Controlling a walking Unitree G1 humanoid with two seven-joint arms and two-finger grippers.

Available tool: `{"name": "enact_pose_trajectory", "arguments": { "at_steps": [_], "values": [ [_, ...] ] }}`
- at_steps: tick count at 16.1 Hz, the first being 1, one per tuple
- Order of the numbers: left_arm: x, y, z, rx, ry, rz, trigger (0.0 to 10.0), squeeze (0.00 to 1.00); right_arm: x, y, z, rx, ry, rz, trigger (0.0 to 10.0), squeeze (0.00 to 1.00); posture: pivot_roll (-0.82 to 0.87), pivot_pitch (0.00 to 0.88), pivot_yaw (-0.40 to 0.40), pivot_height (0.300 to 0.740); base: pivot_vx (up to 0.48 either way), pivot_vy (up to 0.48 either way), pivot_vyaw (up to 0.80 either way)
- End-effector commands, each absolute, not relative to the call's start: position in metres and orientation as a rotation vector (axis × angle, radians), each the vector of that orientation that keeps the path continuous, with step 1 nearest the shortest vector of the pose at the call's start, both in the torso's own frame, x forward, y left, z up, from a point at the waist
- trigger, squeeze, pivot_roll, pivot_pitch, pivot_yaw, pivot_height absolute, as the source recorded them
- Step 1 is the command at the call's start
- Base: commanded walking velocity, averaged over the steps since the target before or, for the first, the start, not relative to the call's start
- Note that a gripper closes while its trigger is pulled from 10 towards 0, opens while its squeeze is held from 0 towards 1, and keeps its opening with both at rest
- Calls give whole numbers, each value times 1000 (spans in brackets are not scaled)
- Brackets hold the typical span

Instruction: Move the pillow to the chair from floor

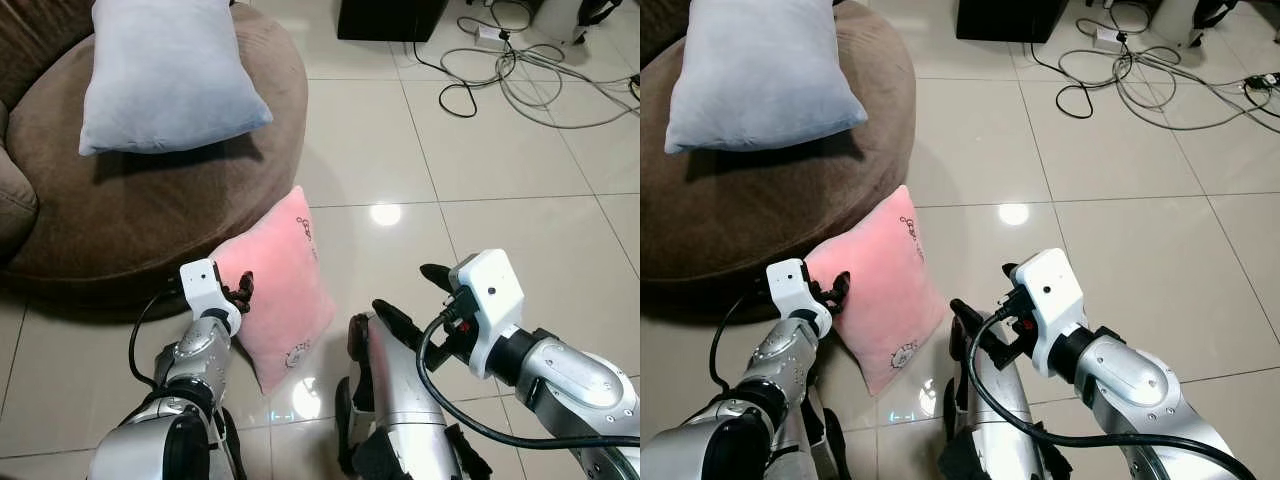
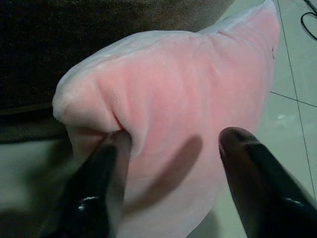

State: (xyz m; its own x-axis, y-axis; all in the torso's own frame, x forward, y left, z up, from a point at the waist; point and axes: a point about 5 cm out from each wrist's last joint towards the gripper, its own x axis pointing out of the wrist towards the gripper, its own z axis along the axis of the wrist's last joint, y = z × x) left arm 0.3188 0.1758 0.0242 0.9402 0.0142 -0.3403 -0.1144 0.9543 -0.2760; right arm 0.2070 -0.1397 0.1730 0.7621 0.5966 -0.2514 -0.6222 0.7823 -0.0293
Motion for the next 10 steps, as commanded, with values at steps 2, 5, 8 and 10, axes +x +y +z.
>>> {"name": "enact_pose_trajectory", "arguments": {
  "at_steps": [2,5,8,10],
  "values": [
    [310,170,13,-298,382,48,0,0,194,-142,162,-167,349,730,10000,0,-249,238,-119,521,0,0,0],
    [309,169,12,-296,382,40,0,0,175,-148,145,-221,454,869,10000,0,-244,227,-121,521,0,0,0],
    [309,170,12,-292,381,35,0,0,167,-162,131,-341,519,873,10000,0,-241,217,-122,521,0,0,0],
    [309,170,13,-297,376,34,0,0,170,-181,122,-366,540,775,10000,0,-239,216,-124,521,0,0,0]
  ]
}}
